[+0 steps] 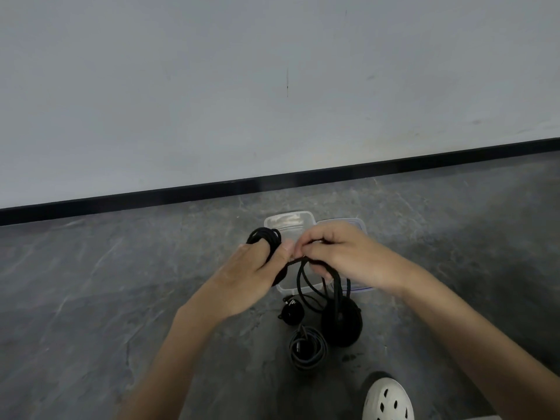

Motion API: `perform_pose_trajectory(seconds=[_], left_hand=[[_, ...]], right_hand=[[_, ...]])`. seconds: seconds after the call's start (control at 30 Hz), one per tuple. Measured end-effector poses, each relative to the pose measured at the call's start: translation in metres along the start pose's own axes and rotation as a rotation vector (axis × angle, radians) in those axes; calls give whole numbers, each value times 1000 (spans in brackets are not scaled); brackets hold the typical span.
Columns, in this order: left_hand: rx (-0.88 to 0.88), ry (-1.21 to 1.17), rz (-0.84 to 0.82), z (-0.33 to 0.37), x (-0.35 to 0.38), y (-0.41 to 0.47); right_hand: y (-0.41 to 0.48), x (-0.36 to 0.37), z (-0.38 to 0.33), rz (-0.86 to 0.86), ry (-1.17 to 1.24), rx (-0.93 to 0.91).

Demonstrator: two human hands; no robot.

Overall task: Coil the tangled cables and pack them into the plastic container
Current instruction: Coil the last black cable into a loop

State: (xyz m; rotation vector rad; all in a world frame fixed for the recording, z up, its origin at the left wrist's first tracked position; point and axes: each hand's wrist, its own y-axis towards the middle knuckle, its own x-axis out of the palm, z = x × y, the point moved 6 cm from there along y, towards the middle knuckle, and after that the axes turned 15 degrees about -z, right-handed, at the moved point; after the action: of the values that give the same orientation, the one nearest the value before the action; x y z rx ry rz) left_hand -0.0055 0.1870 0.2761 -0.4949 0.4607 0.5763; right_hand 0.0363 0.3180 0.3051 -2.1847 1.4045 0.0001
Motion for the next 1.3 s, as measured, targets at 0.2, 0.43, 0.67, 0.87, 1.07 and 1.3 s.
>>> perform_pose_trajectory(seconds=[0.2,0.43,0.67,0.87,1.07,1.3], left_hand=[[86,-148,-294,6,20,0],[102,-243,-206,7,15,1],[182,-265,-41,6,2,2],[96,-274,287,-11,-14,2],[80,-315,551,-15,-42,-9],[20,-352,581,-15,-36,-7]], right_hand=[[-5,-14,3,44,197,-6],[-3,-18,9,15,404,12],[-4,-15,7,-22,79,-8],[-3,-3,3,-90,-271,-21],[-2,21,27,-360,-561,175],[9,16,21,-105,-608,91]])
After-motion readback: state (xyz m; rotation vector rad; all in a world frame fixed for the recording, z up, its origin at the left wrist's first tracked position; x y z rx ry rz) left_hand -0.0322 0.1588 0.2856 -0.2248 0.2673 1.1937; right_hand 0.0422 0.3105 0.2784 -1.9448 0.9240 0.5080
